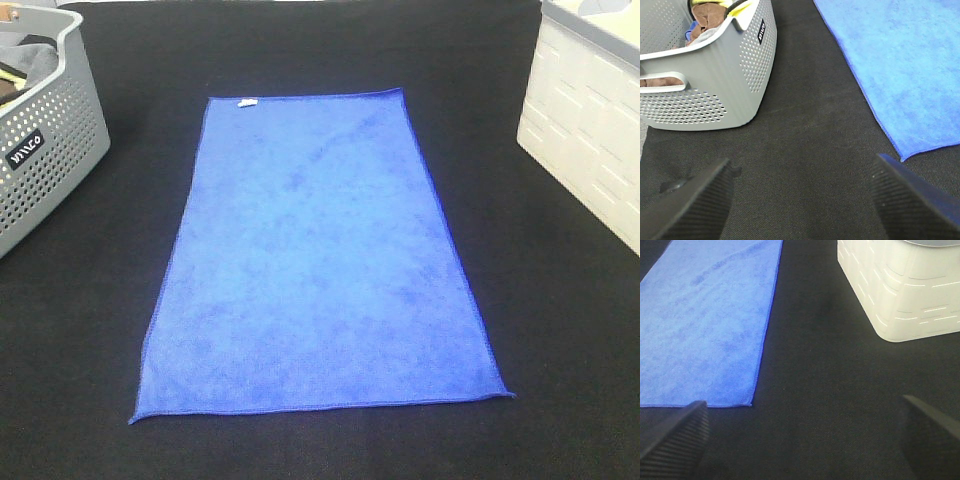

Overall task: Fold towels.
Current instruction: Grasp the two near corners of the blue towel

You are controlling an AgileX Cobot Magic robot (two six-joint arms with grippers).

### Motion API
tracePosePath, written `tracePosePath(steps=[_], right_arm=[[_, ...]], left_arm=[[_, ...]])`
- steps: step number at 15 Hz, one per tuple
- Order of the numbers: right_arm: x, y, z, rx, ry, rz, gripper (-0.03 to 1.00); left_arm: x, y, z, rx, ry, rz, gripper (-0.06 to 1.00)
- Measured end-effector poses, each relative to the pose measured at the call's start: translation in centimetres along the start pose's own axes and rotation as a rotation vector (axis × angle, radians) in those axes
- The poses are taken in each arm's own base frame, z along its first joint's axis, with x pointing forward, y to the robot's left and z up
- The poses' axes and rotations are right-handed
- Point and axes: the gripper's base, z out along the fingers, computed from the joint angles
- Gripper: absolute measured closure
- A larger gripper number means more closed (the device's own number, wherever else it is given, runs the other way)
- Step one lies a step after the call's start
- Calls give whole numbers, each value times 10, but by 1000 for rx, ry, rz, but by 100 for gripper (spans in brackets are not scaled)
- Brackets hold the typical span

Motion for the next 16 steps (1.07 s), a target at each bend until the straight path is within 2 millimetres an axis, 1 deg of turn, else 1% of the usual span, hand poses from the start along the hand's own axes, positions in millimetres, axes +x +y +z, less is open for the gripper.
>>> tracePosePath(steps=[9, 10, 11, 12, 13, 14, 16], right_arm=[[0, 0, 0, 0, 0, 0, 2], [0, 0, 0, 0, 0, 2, 2], [0, 0, 0, 0, 1, 14, 2], [-4, 0, 5, 0, 30, 45, 2], [-8, -1, 12, 0, 73, 63, 2], [-13, -2, 19, 1, 115, 79, 2], [-22, -3, 40, 2, 239, 96, 2]], left_arm=[[-1, 0, -1, -1, -9, -9, 22], [-5, 0, -3, -1, -49, -30, 22], [-12, 1, -4, -5, -122, -53, 22], [-20, 1, -4, -4, -214, -91, 22], [-25, 1, -1, 9, -236, -114, 22], [-28, 1, 9, 34, -222, -152, 22], [-35, -3, 33, 115, -124, -261, 22]])
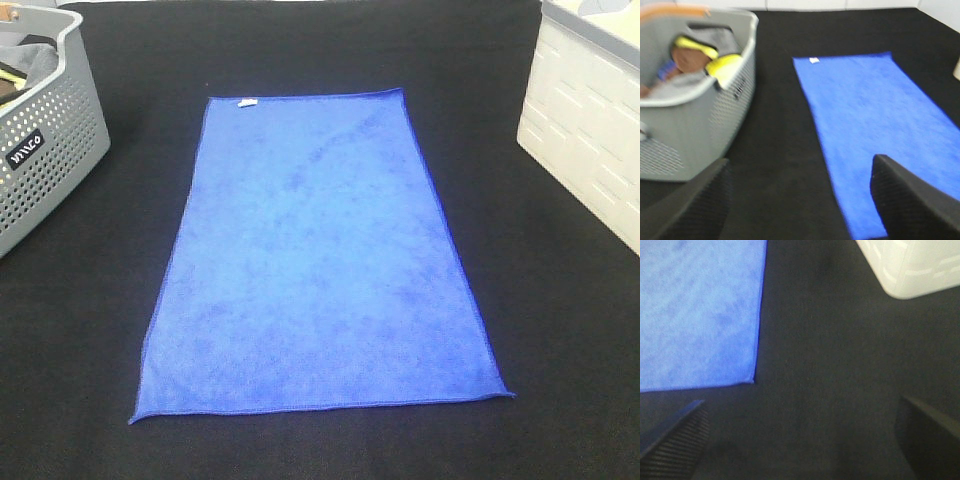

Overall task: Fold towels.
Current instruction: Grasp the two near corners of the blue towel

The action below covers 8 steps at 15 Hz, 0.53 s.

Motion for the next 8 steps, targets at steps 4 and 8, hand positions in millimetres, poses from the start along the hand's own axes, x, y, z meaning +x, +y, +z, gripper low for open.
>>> tracePosePath(steps=[4, 8], right_arm=[[-19, 0, 41, -2, 241, 28, 2], [-33, 0, 85, -12, 342, 69, 2]], left_arm=[[-1, 3, 58, 40, 299, -202, 22], [18, 12, 121, 56, 603, -278, 22]])
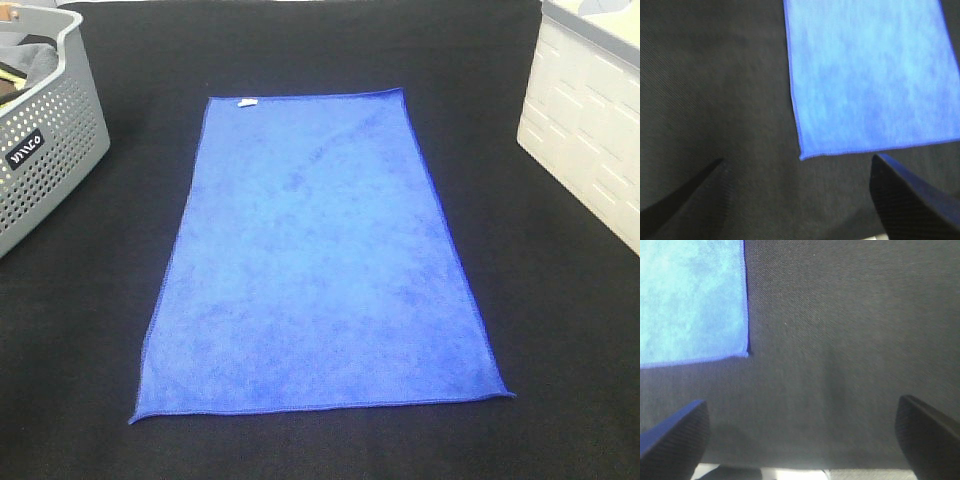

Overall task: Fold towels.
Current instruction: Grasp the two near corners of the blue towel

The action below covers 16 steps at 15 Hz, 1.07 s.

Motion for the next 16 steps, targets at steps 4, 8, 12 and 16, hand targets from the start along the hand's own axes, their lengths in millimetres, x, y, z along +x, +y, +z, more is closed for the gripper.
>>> tracePosePath(steps=[4, 8, 12, 16], right_arm=[[-22, 2, 51, -44, 105, 42, 2], [-29, 6, 84, -101, 164, 91, 2], [-29, 8, 124, -158, 243, 120, 2], [-23, 14, 162, -270, 307, 123, 5]], left_arm=[[-12, 12, 61, 75, 150, -62, 22], [-13, 23, 96, 99, 190, -75, 22], [-3, 37, 134, 118, 256, -133, 22], [9, 50, 166, 143, 290, -168, 22]])
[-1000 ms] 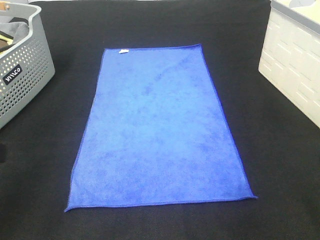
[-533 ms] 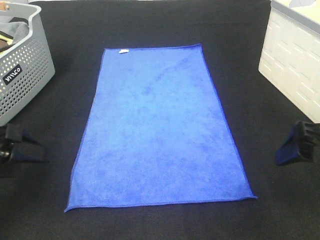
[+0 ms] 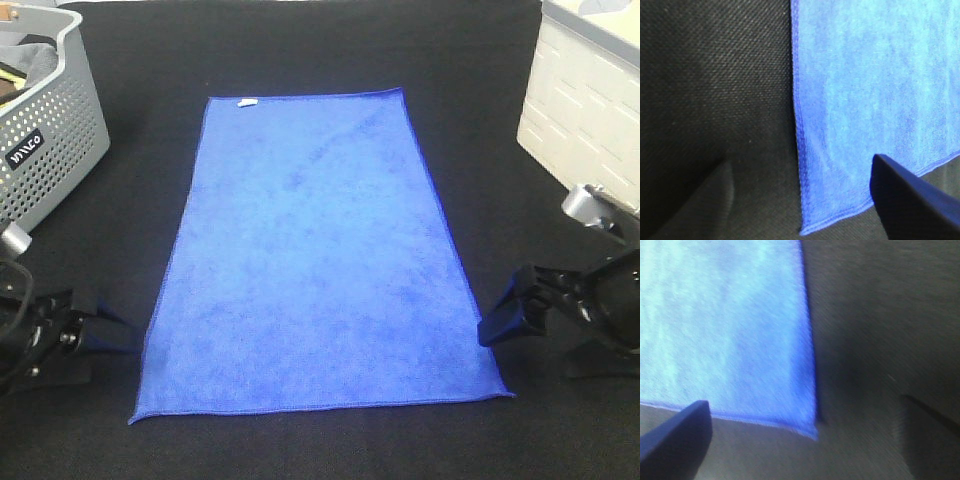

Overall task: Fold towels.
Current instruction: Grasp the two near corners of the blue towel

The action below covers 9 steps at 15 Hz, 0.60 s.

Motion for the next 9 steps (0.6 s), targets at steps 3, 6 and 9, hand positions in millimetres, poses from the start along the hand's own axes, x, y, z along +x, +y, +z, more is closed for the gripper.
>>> tracePosePath(steps=[3, 6, 9], right_arm=[[-7, -4, 21, -44, 15, -31, 12], [-22, -1, 34, -101, 40, -35, 21], [-30, 17, 50, -135, 83, -93, 28]], left_arm=[[-1, 0, 13, 92, 8, -3, 22], [-4, -13, 32, 143, 49, 58, 25], [-7, -32, 49, 134, 78, 121, 34]])
